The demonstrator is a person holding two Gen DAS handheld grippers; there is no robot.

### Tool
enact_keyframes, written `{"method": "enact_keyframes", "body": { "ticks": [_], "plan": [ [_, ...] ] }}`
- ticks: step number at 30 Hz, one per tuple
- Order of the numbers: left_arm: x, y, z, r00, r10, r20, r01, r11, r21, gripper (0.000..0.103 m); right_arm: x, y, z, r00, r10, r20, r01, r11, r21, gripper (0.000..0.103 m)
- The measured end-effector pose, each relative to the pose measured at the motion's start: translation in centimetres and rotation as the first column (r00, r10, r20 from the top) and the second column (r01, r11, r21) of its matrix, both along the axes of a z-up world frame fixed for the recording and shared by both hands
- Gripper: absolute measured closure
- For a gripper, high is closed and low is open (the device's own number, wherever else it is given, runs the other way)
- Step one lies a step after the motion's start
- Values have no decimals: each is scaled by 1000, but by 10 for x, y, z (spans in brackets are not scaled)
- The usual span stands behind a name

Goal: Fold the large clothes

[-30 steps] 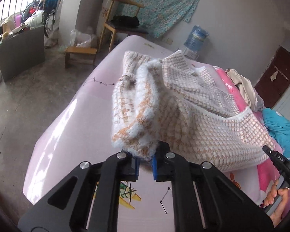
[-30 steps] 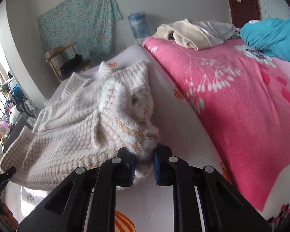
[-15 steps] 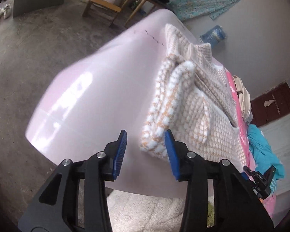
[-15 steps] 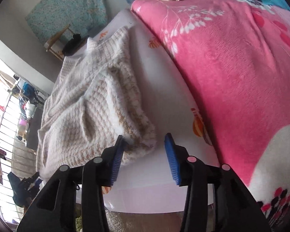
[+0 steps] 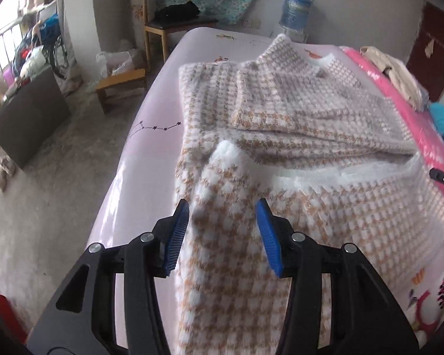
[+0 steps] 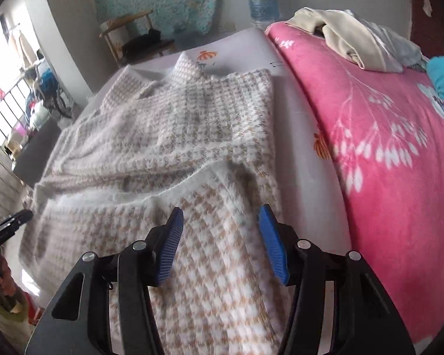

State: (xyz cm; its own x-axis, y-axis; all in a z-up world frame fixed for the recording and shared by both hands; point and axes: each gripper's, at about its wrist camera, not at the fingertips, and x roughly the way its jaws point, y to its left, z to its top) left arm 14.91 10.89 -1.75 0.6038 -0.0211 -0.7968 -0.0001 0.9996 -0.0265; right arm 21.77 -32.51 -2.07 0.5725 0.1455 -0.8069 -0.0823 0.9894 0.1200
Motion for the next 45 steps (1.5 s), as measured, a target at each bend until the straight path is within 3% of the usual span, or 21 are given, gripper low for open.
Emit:
{"method": "enact_keyframes", "body": {
  "ticks": [2, 3, 4, 5, 6, 10, 11, 13, 18, 21, 22, 24, 26, 28, 34, 40, 41, 45],
  "plan": [
    [10, -7, -7, 1000, 15, -1, -14, 994, 105, 60, 10, 8, -9, 1000, 15, -20, -17, 998, -62, 56],
    [13, -7, -10, 1000, 16, 1, -16, 993, 118, 73, 12, 11, -11, 1000, 15, -25, -17, 996, -89, 65],
    [14, -4, -11, 1000, 17, 1, -16, 994, 109, 81, 12, 13, -13, 1000, 12, -19, -14, 993, -116, 82],
    [15, -2, -12, 1000, 24, 2, -24, 995, 100, 87, 10, 13, -11, 1000, 9, -6, -10, 992, -124, 91],
    [15, 1, -11, 999, 32, 14, -33, 995, 89, 93, 9, 12, -8, 1000, 1, 10, 0, 993, -114, 94],
    [16, 11, 6, 995, 65, 82, -69, 996, 58, 96, 8, 9, 7, 995, -33, 90, 43, 993, -107, 95],
    [17, 13, 10, 989, 97, 113, -108, 990, 91, 103, 12, 8, 7, 994, -43, 97, 52, 994, -99, 95],
    [24, 20, 15, 981, 131, 146, -149, 982, 118, 103, 21, 6, 4, 994, -56, 91, 62, 996, -71, 95],
    [38, 47, -1, 981, 184, 59, -185, 982, 21, 103, 33, 3, -11, 995, -76, 58, 77, 997, -15, 95],
    [27, 54, 6, 989, 139, 46, -132, 984, -118, 102, 28, 5, -5, 995, -73, 72, 75, 997, -30, 95],
    [22, 54, 9, 992, 121, 47, -112, 981, -158, 99, 27, 5, -4, 995, -71, 70, 73, 997, -30, 95],
    [14, 52, 13, 995, 84, 51, -71, 975, -210, 66, 26, 4, -4, 996, -65, 60, 67, 997, -26, 95],
    [10, 47, 13, 998, 48, 44, -37, 971, -238, 55, 27, 4, -5, 996, -65, 54, 67, 997, -24, 94],
    [12, 38, 7, 999, 34, 13, -31, 979, -200, 55, 28, 4, -5, 997, -68, 49, 69, 997, -20, 94],
    [17, 20, -6, 1000, -6, 3, 7, 991, -133, 58, 21, 2, -2, 996, -73, 49, 74, 997, -7, 94],
    [24, 5, -14, 999, -31, 7, 31, 999, -29, 90, 20, -1, -8, 996, -78, 36, 77, 997, 13, 94],
    [22, 4, -9, 999, -31, 23, 31, 999, -20, 94, 18, -1, -4, 995, -79, 54, 78, 997, 14, 95],
    [14, 9, 22, 989, -6, 151, 7, 1000, -5, 95, 13, 0, 17, 986, -90, 138, 89, 996, 13, 95]
  ]
}}
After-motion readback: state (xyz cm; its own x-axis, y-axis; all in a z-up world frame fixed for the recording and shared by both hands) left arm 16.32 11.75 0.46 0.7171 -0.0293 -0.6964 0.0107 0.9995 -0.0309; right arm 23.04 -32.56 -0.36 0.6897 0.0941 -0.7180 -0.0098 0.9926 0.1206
